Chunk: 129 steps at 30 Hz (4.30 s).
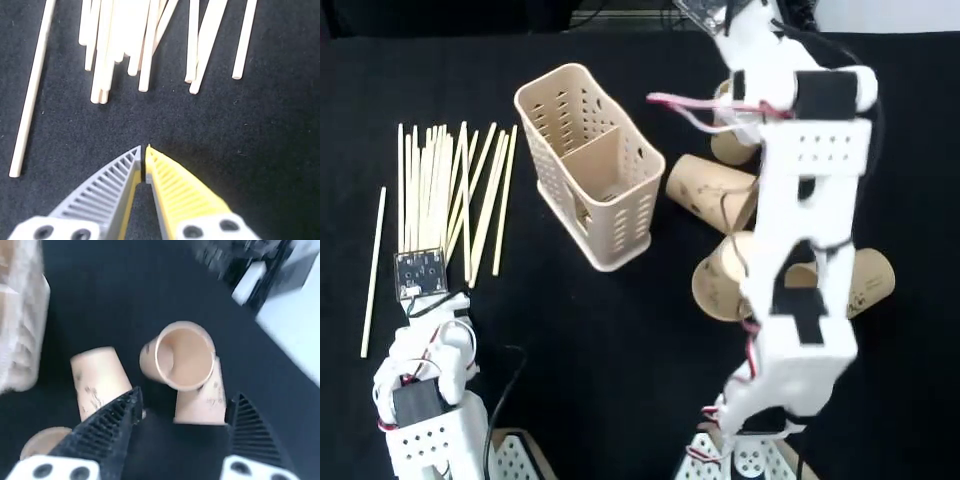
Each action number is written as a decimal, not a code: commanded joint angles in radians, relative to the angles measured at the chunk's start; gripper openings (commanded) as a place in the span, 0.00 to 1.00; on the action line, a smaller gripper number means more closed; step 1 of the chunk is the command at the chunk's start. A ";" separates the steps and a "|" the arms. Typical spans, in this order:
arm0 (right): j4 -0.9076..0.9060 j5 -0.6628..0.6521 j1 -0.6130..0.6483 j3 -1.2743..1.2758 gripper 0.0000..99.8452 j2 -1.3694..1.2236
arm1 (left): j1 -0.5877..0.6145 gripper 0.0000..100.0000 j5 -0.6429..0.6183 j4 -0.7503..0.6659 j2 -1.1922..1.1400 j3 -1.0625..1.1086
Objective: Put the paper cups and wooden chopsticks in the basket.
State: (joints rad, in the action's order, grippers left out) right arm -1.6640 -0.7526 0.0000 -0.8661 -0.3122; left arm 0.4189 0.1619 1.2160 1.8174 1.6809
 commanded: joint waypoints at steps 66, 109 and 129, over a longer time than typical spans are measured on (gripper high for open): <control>-0.086 -0.009 0.522 0.203 0.01 0.387 | 0.007 0.03 0.000 0.003 0.002 0.018; -0.101 0.032 0.483 0.467 0.10 0.461 | 0.007 0.03 0.000 0.003 0.002 0.018; 0.046 -0.032 0.537 0.384 0.01 0.452 | 0.007 0.03 0.000 0.003 0.002 0.018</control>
State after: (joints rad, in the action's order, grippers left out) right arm -1.6471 -0.7848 0.5263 -0.4948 0.1066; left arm 0.4189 0.1619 1.2160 1.8174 1.6809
